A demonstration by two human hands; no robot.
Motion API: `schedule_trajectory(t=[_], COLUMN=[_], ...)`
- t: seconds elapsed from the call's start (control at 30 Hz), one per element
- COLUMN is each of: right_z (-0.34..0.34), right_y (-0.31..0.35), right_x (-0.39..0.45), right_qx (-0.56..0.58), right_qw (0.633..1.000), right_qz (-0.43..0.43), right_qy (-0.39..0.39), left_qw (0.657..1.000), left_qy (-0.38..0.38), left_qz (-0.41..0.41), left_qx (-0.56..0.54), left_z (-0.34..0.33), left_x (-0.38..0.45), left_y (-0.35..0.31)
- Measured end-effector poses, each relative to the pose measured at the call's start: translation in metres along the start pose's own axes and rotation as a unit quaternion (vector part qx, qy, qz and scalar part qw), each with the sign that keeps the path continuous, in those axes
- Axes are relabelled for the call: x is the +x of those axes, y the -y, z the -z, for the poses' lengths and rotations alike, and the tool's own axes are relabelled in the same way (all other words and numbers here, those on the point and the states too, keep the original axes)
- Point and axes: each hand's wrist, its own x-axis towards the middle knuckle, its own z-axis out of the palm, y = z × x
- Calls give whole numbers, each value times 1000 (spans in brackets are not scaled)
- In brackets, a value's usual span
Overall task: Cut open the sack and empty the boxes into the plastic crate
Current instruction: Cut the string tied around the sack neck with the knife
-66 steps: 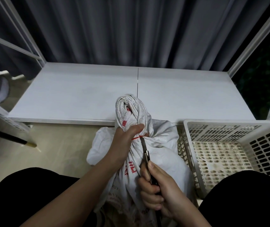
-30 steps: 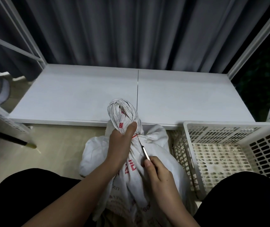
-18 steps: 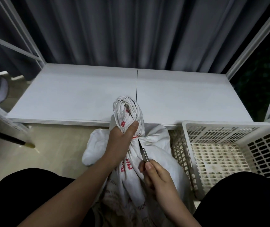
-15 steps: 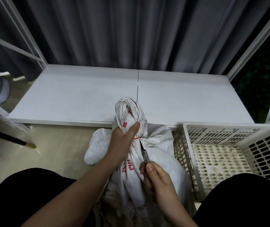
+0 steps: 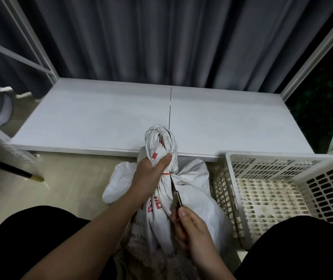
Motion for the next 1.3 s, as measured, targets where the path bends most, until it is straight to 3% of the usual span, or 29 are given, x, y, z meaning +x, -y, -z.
schedule_trajectory(t=[0.17, 0.27, 0.43, 0.53, 0.73, 1.03, 1.3], right_z=[1, 4, 11, 11, 8, 4, 5], right_y=[-1, 1, 9, 9, 7, 6, 18], right_x=[-2, -3, -4, -5, -7, -7, -12], right_qx=[-9, -95, -212, -234, -186, -109, -118], right_qw=[1000, 995, 974, 969, 980, 992, 992], right_qz=[-8, 15, 50, 56, 39, 54, 40], right_qy=[3, -23, -54, -54, -49, -20, -10], left_qw=[1000, 1000, 990, 989, 995, 991, 996], left_qy=[12, 25, 119, 146, 81, 66, 31], left_qz=[2, 5, 47, 40, 40, 54, -15], left_qx=[9, 10, -57, 3, -34, -99, -87], left_z=[1, 3, 4, 9, 7, 5, 0], left_x=[0, -1, -5, -5, -9, -15, -24], left_y=[1, 0, -8, -12, -12, -14, -15])
